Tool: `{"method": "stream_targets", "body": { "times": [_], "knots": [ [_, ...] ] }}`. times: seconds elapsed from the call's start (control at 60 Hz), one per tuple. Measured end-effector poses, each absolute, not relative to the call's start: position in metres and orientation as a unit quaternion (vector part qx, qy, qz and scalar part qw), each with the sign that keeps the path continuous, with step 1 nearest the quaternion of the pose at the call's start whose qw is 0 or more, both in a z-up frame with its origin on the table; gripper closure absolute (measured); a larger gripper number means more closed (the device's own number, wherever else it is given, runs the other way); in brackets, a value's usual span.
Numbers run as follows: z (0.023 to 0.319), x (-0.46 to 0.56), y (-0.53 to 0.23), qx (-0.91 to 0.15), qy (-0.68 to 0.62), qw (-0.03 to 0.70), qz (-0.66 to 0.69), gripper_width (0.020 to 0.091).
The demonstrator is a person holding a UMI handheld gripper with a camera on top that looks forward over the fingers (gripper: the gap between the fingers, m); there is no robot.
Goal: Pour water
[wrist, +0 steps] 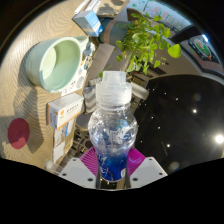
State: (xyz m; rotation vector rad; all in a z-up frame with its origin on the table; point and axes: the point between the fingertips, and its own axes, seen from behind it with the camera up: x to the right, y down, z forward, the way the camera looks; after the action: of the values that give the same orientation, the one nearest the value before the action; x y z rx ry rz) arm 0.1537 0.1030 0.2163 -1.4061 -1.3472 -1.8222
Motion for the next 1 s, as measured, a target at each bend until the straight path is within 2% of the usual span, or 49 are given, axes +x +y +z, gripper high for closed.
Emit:
{"method": "stream_targets", "body": {
  "times": [0.1, 0.167, 0.367, 0.567, 0.767, 0.867, 1.0],
  "knots": [
    [0.202, 0.157, 0.111, -0.476, -0.528, 0.176, -0.681, 0.0773],
    [0.193, 0.156, 0.114, -0.47, -0.541, 0.162, -0.679, 0.0771],
    [0.192, 0.154, 0.109, -0.497, -0.534, 0.181, -0.659, 0.0773],
    [0.219, 0.149, 0.089, -0.62, -0.435, 0.312, -0.573, 0.0773],
    [0.245, 0.154, 0.06, -0.75, -0.26, 0.458, -0.401, 0.0769],
    [0.239, 0.159, 0.048, -0.795, -0.173, 0.504, -0.289, 0.077],
    [0.202, 0.167, 0.035, -0.834, -0.069, 0.525, -0.155, 0.077]
  ]
}}
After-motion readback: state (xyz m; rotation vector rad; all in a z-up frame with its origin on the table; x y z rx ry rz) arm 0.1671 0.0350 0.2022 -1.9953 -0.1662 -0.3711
